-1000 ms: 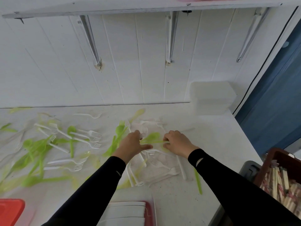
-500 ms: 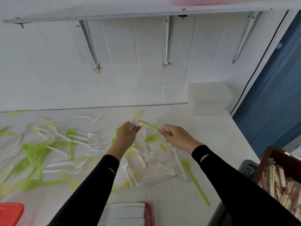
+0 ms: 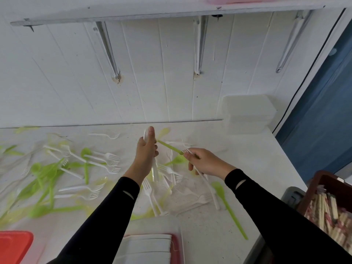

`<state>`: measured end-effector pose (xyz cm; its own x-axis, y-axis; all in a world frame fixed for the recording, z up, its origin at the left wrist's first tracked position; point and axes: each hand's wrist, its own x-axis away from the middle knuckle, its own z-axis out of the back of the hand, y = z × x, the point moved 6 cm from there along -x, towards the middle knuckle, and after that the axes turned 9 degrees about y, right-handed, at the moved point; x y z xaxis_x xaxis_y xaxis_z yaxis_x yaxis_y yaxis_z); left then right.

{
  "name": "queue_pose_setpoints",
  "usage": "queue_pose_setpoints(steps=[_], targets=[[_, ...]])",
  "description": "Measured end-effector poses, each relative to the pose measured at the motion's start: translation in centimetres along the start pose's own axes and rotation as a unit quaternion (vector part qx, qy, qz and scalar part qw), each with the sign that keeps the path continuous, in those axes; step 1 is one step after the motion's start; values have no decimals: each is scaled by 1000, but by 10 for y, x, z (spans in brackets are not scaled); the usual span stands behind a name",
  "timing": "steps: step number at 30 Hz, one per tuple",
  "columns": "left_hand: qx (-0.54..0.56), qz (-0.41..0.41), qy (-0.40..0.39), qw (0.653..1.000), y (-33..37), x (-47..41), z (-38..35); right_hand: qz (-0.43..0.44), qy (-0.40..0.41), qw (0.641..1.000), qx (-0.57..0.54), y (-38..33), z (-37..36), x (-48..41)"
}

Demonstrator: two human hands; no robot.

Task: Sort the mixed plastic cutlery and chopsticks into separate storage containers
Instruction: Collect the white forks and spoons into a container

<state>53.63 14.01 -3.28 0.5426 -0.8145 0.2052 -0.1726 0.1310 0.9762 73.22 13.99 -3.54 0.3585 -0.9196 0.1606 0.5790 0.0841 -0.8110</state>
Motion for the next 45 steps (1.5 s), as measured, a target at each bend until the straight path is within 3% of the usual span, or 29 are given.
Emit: queue_pose_setpoints(steps=[2,4,9,11,13,17,19,24,30,32,34,37,40,45], targets=[[-102,-55,48,992,2,-7,12,-8,-27,997,75,9,3,0],[-248,-103,52,962,-2,-9,14,-18,-39,986,160,18,6,-1],[-408,-199,-83,887,-17,5,-6,-16,4,969,247,24,19,-10],[-467,-202,-99,855,-24,7,-4,-37,-1,961,274,28,24,-11],[-515,-189,-92,831,-29,7,2,-36,12,969,246,27,28,-12],[-569,-170,-61,802,-31,1,14,-6,97,992,78,12,42,-6],[-568,-142,-83,806,-35,-1,16,-67,86,992,57,18,40,-2],[-531,-143,-96,830,-36,2,11,-132,-15,946,296,38,29,6],[-431,-116,-119,887,-30,-6,9,-159,-40,928,335,45,15,12],[-344,-69,-156,923,-30,-6,7,-163,-23,933,320,44,21,8],[-299,-46,-177,937,-29,-4,5,-161,-6,941,296,43,32,5],[-267,-58,-122,954,-22,-6,4,-159,2,955,251,37,47,8],[-140,-42,-79,986,-15,-9,3,-140,-10,967,212,31,53,13],[0,-34,-36,999,-3,-10,7,-136,20,986,89,29,52,11]])
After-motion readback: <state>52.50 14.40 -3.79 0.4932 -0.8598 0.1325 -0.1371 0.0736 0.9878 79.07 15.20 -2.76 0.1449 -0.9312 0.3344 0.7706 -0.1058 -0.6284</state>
